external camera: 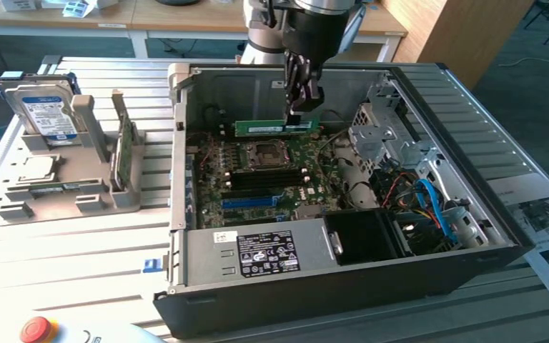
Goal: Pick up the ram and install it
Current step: 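Insert the ram into the slot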
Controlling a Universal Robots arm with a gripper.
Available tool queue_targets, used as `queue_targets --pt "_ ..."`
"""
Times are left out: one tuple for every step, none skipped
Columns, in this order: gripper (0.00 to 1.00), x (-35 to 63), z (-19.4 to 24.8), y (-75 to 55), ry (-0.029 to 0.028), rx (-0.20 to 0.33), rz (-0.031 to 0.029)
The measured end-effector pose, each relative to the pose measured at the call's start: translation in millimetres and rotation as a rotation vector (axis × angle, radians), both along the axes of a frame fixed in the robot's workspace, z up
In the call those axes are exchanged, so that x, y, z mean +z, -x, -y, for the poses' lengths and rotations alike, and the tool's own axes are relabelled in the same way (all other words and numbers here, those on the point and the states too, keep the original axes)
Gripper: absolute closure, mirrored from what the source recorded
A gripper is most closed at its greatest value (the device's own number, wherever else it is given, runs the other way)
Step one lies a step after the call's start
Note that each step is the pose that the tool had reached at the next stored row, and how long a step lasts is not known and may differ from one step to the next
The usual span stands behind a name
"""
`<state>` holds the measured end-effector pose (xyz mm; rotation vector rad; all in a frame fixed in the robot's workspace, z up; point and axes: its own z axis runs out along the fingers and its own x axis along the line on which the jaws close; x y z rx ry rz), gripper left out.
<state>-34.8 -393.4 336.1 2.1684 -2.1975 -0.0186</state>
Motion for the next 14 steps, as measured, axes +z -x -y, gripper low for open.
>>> queue_targets --pt "0.88 -1.4 0.0 0.1 0.0001 -0.001 0.0000" --pt "0.88 -2.9 0.0 0.1 0.0000 -0.002 0.0000" --pt "0.88 -4.4 0.0 0.2 0.0000 -0.003 0.0000" --pt "0.88 -6.1 0.0 0.3 0.0000 -0.004 -0.0001" --pt "0.88 -7.7 0.0 0.3 0.0000 -0.005 0.0000" --pt "0.88 -9.2 0.0 0.4 0.0000 -0.005 0.0000" --pt "0.88 -10.8 0.0 0.4 0.0000 -0.006 0.0000" --pt "0.88 -12.4 0.0 0.5 0.0001 -0.007 -0.0001" --pt "0.88 -14.0 0.0 0.5 0.0001 -0.008 0.0000" --pt "0.88 -15.8 0.0 0.6 0.0001 -0.009 -0.0001" --pt "0.88 -17.4 0.0 0.6 0.0000 -0.010 0.0000" --pt "0.88 -19.0 0.0 0.7 0.0000 -0.011 0.0000" --pt "0.88 -20.5 0.0 0.7 -0.0001 -0.012 0.0000" --pt "0.88 -21.9 0.0 0.7 0.0001 -0.013 0.0000"
